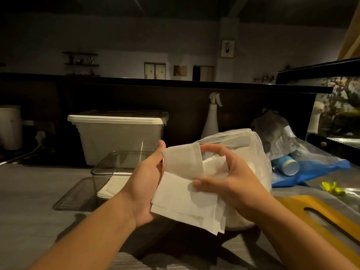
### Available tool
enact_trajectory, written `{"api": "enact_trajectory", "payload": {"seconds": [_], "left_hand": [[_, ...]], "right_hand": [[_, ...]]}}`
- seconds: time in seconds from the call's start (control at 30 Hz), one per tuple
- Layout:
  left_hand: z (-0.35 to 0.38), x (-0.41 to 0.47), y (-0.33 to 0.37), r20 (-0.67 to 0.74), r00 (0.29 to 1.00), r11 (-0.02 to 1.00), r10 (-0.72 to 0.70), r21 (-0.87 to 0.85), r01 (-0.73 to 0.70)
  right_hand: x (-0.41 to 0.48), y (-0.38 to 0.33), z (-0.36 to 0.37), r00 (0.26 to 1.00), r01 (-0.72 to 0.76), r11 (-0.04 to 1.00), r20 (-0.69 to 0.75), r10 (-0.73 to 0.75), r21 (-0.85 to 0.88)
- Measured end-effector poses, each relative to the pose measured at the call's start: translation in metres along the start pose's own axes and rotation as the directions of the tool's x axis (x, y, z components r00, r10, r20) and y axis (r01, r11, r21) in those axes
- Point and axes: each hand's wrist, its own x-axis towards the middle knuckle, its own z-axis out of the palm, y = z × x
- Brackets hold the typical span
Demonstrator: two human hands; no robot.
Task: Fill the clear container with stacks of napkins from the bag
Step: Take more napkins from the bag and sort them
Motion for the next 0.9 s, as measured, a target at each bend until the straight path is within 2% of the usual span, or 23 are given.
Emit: {"api": "enact_trajectory", "payload": {"seconds": [0.23,0.47,0.57,0.77,0.83,0.9], "left_hand": [[0.006,-0.007,0.0,0.117,0.989,0.996,0.086,0.024,-0.089],[0.005,-0.003,-0.001,-0.059,0.997,0.998,0.045,-0.029,-0.047],[0.003,-0.003,0.0,-0.079,0.991,0.99,0.105,-0.085,-0.112],[-0.004,-0.004,0.011,-0.137,0.961,0.94,0.242,-0.213,-0.267],[-0.005,-0.006,0.016,-0.177,0.941,0.922,0.29,-0.213,-0.324],[-0.003,-0.007,0.018,-0.197,0.933,0.922,0.301,-0.19,-0.338]], "right_hand": [[0.002,-0.001,-0.002,1.0,-0.018,0.999,-0.016,0.018,0.039],[0.001,-0.002,0.001,0.999,-0.03,1.0,-0.018,0.03,-0.006],[0.001,-0.002,0.002,0.999,-0.034,0.999,-0.034,0.033,-0.035],[0.0,-0.004,-0.002,0.999,-0.035,0.999,0.033,0.036,-0.026],[-0.001,-0.009,-0.006,0.993,-0.039,0.999,0.108,0.035,0.036],[-0.002,-0.014,-0.009,0.987,-0.044,0.978,0.16,0.012,0.202]]}}
